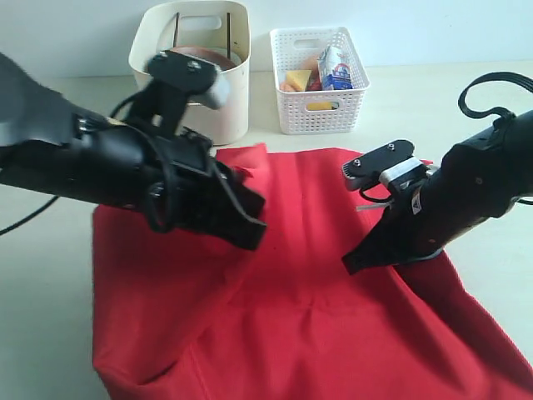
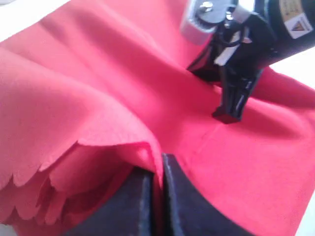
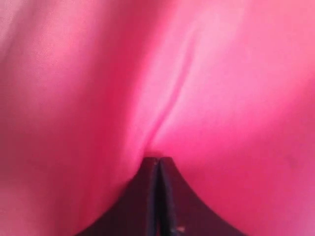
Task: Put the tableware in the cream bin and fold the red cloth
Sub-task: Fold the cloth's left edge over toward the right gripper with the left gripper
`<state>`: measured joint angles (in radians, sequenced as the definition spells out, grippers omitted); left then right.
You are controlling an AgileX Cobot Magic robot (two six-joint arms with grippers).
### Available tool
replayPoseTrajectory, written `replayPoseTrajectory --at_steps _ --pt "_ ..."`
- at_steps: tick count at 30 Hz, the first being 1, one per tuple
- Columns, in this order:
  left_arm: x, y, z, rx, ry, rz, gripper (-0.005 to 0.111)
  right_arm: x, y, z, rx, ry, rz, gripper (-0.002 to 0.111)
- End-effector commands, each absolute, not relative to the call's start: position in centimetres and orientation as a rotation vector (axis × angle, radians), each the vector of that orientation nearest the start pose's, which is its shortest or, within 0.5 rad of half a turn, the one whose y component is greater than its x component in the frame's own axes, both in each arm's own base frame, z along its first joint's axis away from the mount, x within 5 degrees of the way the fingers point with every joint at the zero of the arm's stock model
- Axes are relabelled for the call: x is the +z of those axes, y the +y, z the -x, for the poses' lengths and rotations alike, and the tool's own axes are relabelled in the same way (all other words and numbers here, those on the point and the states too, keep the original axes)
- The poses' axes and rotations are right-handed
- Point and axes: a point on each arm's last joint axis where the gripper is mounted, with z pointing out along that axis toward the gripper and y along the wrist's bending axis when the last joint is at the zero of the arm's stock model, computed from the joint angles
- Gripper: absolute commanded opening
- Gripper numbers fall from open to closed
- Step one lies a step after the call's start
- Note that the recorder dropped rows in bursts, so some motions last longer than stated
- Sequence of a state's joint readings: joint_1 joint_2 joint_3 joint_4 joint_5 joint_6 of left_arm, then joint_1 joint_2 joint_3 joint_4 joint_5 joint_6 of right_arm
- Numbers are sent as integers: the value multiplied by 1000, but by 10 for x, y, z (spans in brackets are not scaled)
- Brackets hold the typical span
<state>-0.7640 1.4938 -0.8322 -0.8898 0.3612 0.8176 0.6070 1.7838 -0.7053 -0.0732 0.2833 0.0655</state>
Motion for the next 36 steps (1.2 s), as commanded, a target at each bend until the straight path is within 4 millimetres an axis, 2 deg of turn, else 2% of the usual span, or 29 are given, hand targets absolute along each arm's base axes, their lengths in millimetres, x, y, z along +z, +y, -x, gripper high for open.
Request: replayPoseTrajectory --at_steps 1,6,9,13,15,18,22,25,29,32,36 --pt "215 -271 -198 -731 2230 -1086 0 100 152 -221 24 2799 947 0" --pt "205 -306 -199 -738 2254 -1160 0 123 145 -223 -68 2748 900 0" --pt "204 -317 -197 -670 2268 -1230 0 142 133 -226 -225 2692 823 0" --pt "206 -324 -195 -522 2300 -1253 0 169 111 -229 -467 2622 565 0" --pt "209 -327 -192 -477 2303 -1238 0 180 107 -227 -481 2596 494 0" --pt "215 -335 -184 -450 2260 -1288 0 189 106 -225 -448 2566 479 0" --pt "213 -350 -174 -462 2217 -1342 0 188 102 -224 -467 2540 460 0" --pt "187 -375 -171 -440 2222 -1407 0 172 89 -212 -520 2548 386 0" --pt "170 -401 -167 -380 2235 -1510 0 157 78 -199 -555 2567 312 0" --pt "169 -411 -167 -387 2223 -1518 0 156 77 -198 -545 2565 295 0" --pt "173 -415 -168 -400 2178 -1516 0 156 78 -199 -537 2559 276 0"
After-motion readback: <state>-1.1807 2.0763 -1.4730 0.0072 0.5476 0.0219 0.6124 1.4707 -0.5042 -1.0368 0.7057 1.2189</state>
